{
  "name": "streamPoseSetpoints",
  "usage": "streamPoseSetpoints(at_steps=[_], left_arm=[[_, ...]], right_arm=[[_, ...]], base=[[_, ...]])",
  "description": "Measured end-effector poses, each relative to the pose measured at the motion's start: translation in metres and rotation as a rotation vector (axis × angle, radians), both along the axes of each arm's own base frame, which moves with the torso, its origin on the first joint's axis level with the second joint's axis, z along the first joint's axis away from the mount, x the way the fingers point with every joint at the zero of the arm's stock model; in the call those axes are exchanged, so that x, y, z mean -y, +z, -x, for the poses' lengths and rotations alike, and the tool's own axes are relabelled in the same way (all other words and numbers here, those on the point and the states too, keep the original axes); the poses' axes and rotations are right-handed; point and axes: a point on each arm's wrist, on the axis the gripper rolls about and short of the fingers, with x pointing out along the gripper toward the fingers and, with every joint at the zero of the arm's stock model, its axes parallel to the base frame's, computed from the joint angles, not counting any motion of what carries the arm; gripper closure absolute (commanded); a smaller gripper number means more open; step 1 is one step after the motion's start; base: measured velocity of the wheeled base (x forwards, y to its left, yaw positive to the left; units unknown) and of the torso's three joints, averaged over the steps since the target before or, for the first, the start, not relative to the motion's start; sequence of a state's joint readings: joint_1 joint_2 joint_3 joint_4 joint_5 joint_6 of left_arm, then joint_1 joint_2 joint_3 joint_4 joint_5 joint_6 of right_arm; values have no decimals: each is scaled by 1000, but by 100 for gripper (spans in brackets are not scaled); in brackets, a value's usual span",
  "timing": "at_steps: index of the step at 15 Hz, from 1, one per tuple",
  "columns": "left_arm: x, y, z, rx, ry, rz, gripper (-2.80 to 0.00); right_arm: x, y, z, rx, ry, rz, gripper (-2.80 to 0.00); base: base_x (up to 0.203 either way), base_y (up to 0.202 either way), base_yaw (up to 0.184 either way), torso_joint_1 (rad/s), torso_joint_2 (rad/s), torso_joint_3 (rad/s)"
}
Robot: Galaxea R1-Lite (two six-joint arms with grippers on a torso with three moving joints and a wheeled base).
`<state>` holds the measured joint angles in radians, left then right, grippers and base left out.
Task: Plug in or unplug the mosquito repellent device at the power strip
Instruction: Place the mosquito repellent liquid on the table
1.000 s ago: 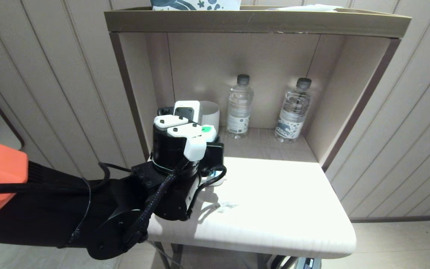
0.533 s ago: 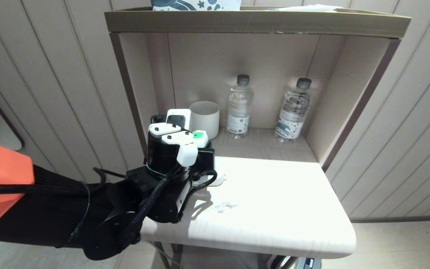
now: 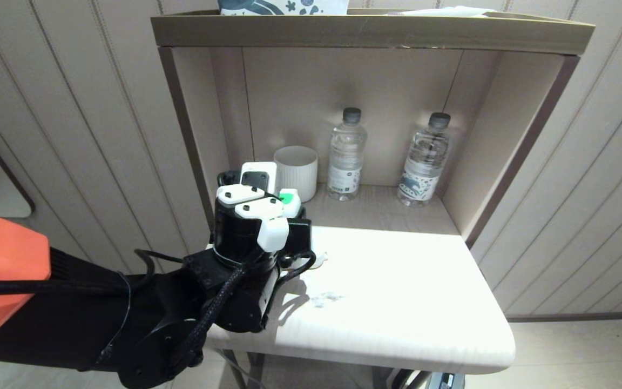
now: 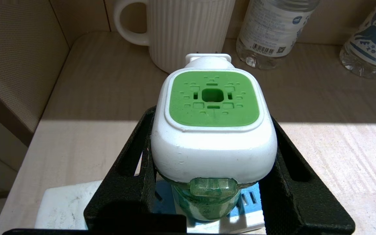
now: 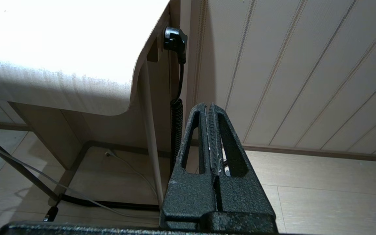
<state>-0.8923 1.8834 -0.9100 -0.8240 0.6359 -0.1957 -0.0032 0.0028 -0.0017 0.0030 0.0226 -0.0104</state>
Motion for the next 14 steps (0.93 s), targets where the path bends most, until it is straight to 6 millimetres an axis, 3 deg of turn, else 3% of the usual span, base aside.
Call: streamPoseSetpoints(at_steps=[10, 14], left_arm=[[-5, 15, 7, 116, 54, 10, 0], [-8, 7, 14, 97, 54, -17, 0]], right_arm=[[0, 0, 0, 0, 0, 0, 0], [0, 0, 0, 0, 0, 0, 0]], base=[[0, 0, 0, 0, 0, 0], [0, 0, 0, 0, 0, 0]])
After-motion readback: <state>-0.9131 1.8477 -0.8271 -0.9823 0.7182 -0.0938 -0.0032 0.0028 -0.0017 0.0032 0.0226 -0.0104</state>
